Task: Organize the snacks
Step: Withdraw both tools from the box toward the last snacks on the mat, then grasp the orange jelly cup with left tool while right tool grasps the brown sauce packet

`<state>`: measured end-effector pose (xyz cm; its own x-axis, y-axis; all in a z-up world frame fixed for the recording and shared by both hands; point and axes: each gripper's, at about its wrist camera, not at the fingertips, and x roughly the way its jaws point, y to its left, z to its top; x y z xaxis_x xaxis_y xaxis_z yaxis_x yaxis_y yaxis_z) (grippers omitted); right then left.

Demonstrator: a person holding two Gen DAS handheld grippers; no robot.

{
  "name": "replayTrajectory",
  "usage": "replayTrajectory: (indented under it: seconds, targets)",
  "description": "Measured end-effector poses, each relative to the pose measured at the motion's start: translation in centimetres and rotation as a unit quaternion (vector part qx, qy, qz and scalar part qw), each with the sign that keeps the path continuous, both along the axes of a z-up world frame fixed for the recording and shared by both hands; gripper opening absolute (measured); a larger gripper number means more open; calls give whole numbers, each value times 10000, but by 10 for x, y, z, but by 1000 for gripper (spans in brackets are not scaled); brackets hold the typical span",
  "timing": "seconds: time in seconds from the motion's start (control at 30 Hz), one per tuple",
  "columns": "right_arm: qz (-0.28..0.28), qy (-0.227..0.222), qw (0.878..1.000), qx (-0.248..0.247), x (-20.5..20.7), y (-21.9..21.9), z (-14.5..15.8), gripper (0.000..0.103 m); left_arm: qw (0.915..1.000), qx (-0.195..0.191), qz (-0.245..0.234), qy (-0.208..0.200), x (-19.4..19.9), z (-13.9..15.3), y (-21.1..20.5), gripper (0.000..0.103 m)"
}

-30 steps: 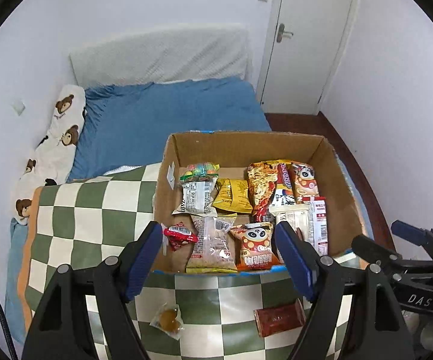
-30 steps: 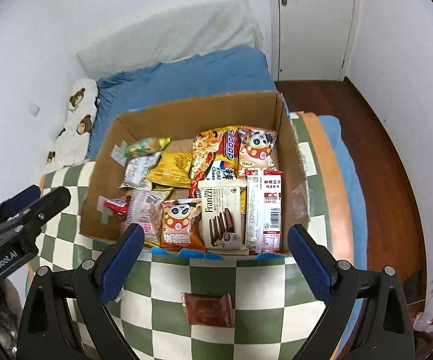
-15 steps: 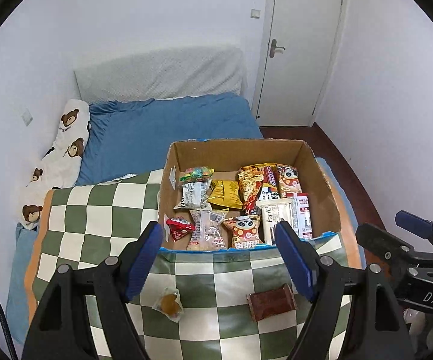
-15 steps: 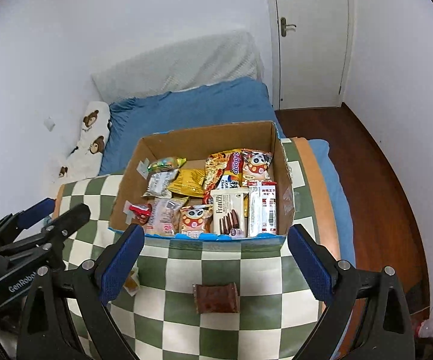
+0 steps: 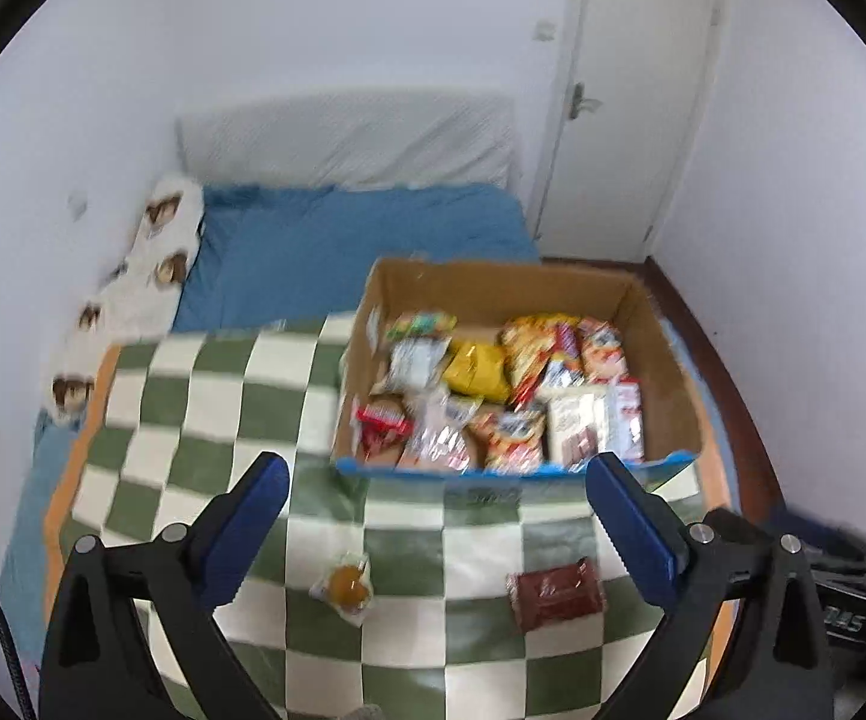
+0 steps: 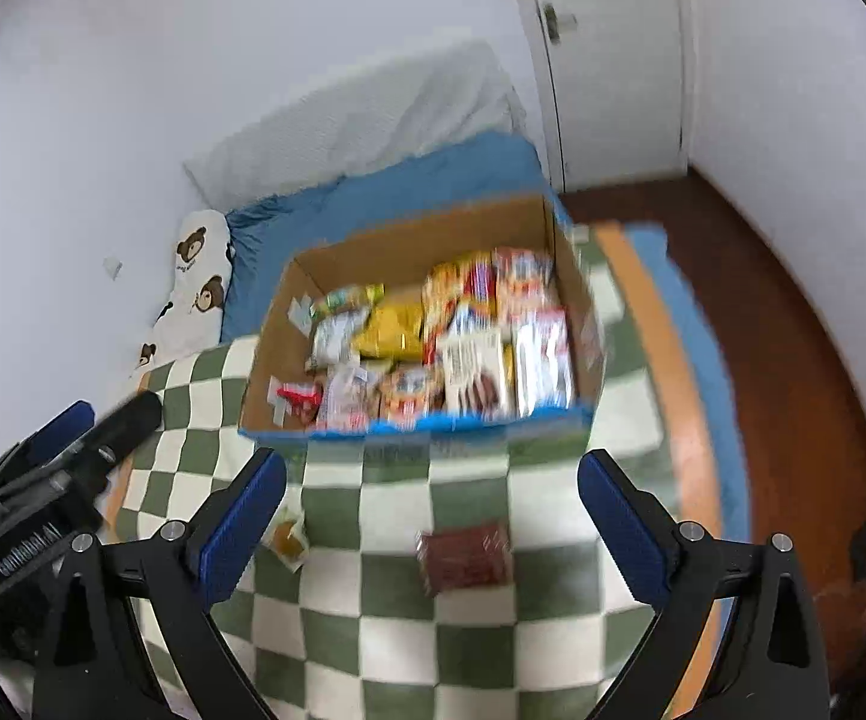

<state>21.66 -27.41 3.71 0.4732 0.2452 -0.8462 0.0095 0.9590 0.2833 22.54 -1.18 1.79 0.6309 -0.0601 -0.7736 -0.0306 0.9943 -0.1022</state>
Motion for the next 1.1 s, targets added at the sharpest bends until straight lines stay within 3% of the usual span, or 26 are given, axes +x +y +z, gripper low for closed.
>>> replayTrajectory:
  seconds: [0.07,0.2,0.3,0.4,0.53,0.63,0.7,0.8,0.9,1.07,1.1]
  targets:
    - [-223,640,9967,448,2,-6,-45,100,9995,17,197,241,-2,-21,12,102]
    - [-758,1808,9739,1141,4,-12,-140,100,9938,37,654,896,-7,-73,44,102]
    - [-936,2293,9648,886,9,-7,-193,100,9866,132,963,1311,-11,-112,67,102]
    - [-1072,2625,9557,794,16,1,-226,100,9812,51,1135,1562,-12,-138,81,101]
    - [-1410,2738,9495,602,30,13,-245,100,9748,-28,1306,1807,-11,-162,92,101]
    - [-1325,2602,9564,54,44,35,-245,95,9714,-105,1284,1995,-2,-180,96,101]
    - [-833,2480,9639,-500,52,61,-245,81,9701,-174,1222,2092,3,-191,97,101]
    - [34,2325,9671,-1035,52,96,-247,76,9686,-244,1032,2250,13,-203,91,101]
    - [990,2196,9577,-1574,41,124,-250,75,9643,-318,847,2489,25,-218,84,101]
    - [1586,2341,9418,-1820,30,138,-254,81,9573,-364,402,2841,43,-243,67,101]
    - [1529,2381,9433,-1734,28,138,-254,82,9566,-360,327,2874,45,-248,63,92]
